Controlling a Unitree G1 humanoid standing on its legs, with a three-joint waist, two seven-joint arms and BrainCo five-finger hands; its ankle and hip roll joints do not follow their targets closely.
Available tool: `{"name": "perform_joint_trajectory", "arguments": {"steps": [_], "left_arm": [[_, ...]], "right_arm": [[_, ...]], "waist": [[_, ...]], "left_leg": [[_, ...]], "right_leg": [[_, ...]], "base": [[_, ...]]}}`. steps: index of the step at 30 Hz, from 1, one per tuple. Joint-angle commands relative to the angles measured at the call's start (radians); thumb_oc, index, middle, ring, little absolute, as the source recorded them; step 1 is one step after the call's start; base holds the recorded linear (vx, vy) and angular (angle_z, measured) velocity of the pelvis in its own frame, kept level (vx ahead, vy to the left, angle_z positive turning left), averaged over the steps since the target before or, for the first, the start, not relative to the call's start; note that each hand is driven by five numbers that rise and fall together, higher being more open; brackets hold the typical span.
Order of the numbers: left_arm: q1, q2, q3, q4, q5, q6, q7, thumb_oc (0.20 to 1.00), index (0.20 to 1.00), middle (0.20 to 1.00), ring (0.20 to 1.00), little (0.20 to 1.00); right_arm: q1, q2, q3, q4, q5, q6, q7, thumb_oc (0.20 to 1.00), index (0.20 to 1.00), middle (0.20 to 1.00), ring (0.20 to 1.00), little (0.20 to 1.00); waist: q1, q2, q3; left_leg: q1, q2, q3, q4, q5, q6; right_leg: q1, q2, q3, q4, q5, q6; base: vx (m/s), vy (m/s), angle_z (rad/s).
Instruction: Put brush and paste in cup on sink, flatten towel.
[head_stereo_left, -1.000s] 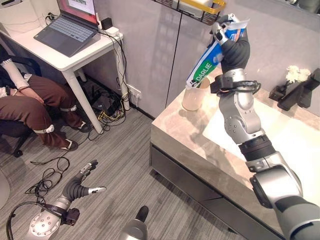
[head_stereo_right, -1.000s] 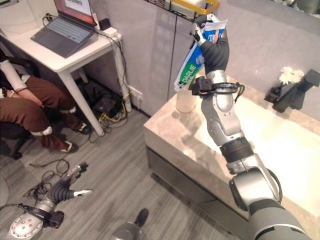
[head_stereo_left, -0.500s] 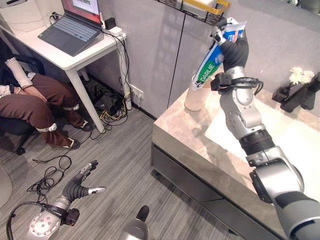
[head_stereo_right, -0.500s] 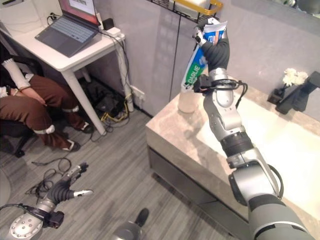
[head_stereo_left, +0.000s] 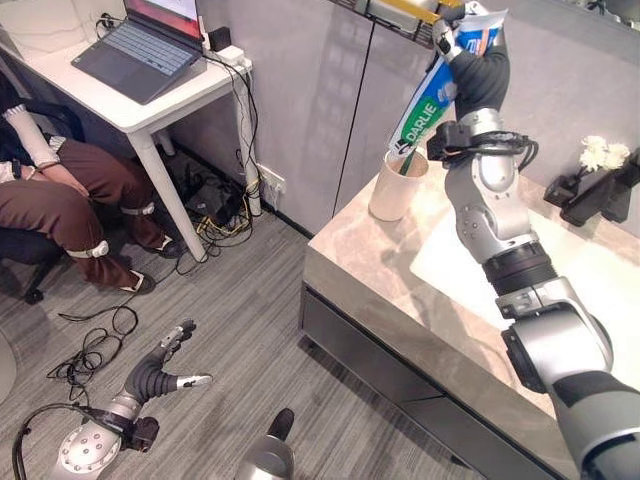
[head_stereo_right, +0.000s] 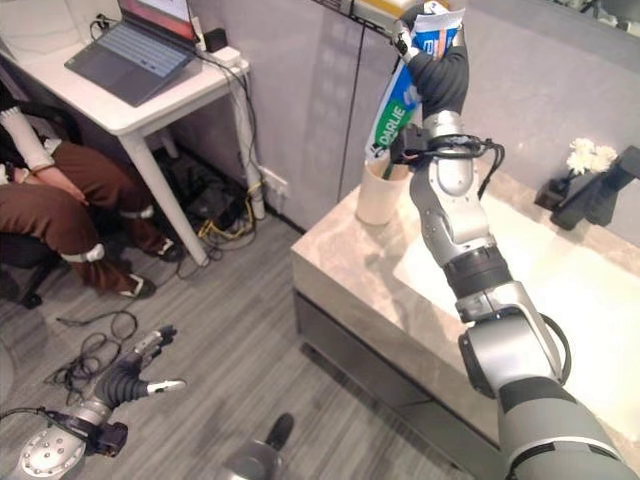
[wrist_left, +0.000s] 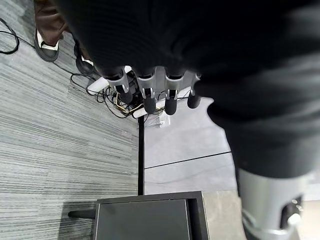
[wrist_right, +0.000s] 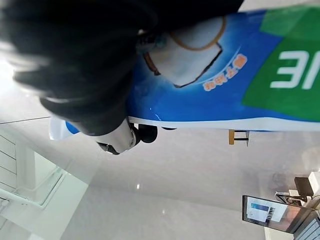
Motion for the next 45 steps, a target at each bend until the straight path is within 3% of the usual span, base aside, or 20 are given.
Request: {"name": "perform_joint_trajectory", "arguments": {"steps": [1,17,45], "left_arm": [[0.007,0.056,-0.004,-0.023,0.004,-0.036,-0.003,1.0,1.0,1.0,1.0,1.0],[-0.013,0.102,-0.031,-0.025,0.056,-0.04,-0.014,1.0,1.0,1.0,1.0,1.0],[-0.003,0.059,-0.033,-0.009,0.034,-0.034,0.001,1.0,1.0,1.0,1.0,1.0]], "right_arm": [[-0.104,-0.111,0.027,-0.065,-0.059,-0.053,-0.016,0.2,0.2,0.2,0.2,0.2],[-0.097,-0.116,0.027,0.014,-0.059,-0.04,-0.016,0.2,0.2,0.2,0.2,0.2],[-0.086,-0.103,0.046,0.094,-0.088,-0.017,-0.019,0.2,0.2,0.2,0.2,0.2]], "waist": [[0.022,-0.017,-0.045],[0.021,-0.01,-0.033],[0.025,-0.018,-0.014]], "left_leg": [[0.047,0.008,-0.004,0.006,-0.072,0.028],[0.032,0.003,-0.017,0.006,-0.069,0.026],[0.021,0.001,-0.023,0.006,-0.068,0.03]], "right_leg": [[-0.002,-0.036,-0.007,0.009,0.104,0.024],[-0.005,-0.036,-0.019,0.009,0.104,0.024],[-0.015,-0.032,-0.023,0.009,0.107,0.023]], "base": [[0.0,0.0,0.0],[0.0,0.0,0.0],[0.0,-0.001,0.01]]}}
